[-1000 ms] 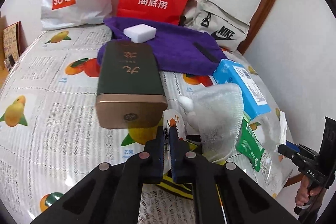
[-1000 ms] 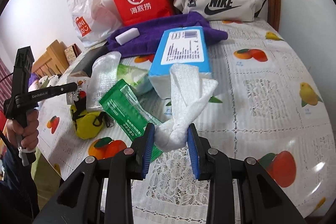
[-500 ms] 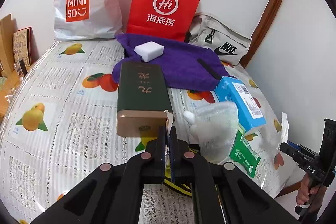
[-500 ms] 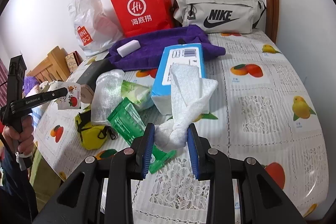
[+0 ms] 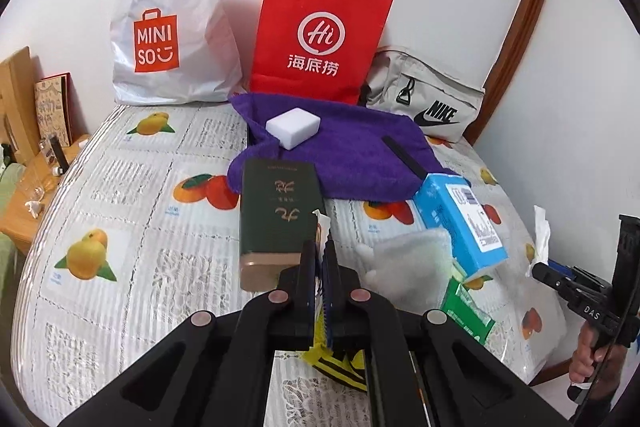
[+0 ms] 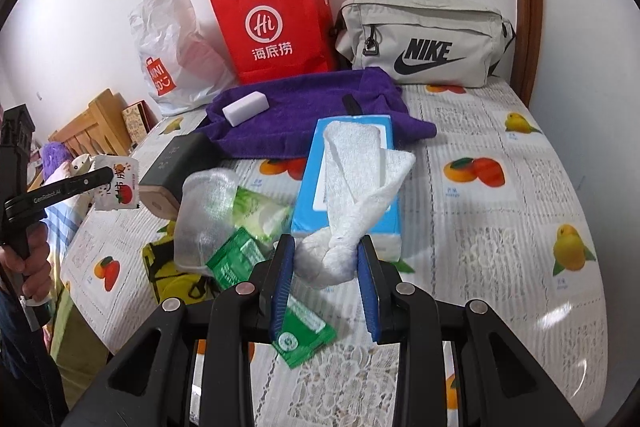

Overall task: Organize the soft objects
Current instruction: 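Carry the white cloth with the right gripper toward the purple towel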

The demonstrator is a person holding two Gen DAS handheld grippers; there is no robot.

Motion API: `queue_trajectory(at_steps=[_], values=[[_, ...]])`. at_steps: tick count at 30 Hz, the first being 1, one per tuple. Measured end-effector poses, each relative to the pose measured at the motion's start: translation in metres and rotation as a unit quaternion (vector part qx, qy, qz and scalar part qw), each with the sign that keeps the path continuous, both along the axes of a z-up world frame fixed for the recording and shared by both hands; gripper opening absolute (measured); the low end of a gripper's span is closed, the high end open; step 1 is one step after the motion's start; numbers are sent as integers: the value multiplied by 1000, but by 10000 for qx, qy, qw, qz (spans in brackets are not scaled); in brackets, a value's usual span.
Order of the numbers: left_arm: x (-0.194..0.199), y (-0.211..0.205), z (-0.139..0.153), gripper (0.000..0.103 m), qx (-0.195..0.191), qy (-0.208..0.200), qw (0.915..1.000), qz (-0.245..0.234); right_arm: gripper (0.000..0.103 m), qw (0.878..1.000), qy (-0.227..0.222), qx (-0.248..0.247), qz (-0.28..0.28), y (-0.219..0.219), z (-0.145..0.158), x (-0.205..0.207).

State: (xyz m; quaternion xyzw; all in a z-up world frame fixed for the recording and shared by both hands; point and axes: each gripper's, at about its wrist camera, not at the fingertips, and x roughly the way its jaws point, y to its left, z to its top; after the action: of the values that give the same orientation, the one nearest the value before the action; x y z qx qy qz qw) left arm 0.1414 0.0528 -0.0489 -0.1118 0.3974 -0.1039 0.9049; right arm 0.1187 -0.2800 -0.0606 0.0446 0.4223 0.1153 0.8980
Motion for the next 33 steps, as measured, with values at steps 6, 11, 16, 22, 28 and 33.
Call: queue_trajectory(at_steps=[6,11,16,22,28,33], values=[[12,5,10,4,32,-36,9999,97,31,9999,-128,-7,40,1,14,15],[23,5,17,4,75,-62,9998,144,31,9996,-252,9,121,6,25,32],[40,1,17,4,122,-18,9998,136,31,9993,-298,60,206,13,31,53],[59,-4,18,4,137,0,9999,93,31,9992,-284,80,278,19,34,81],[87,-14,18,4,146,53,9999,43,31,9991,-261,48,343,23,35,110],[115,-21,14,4,158,136,9998,-17,31,9992,-203,18,357,25,29,136]])
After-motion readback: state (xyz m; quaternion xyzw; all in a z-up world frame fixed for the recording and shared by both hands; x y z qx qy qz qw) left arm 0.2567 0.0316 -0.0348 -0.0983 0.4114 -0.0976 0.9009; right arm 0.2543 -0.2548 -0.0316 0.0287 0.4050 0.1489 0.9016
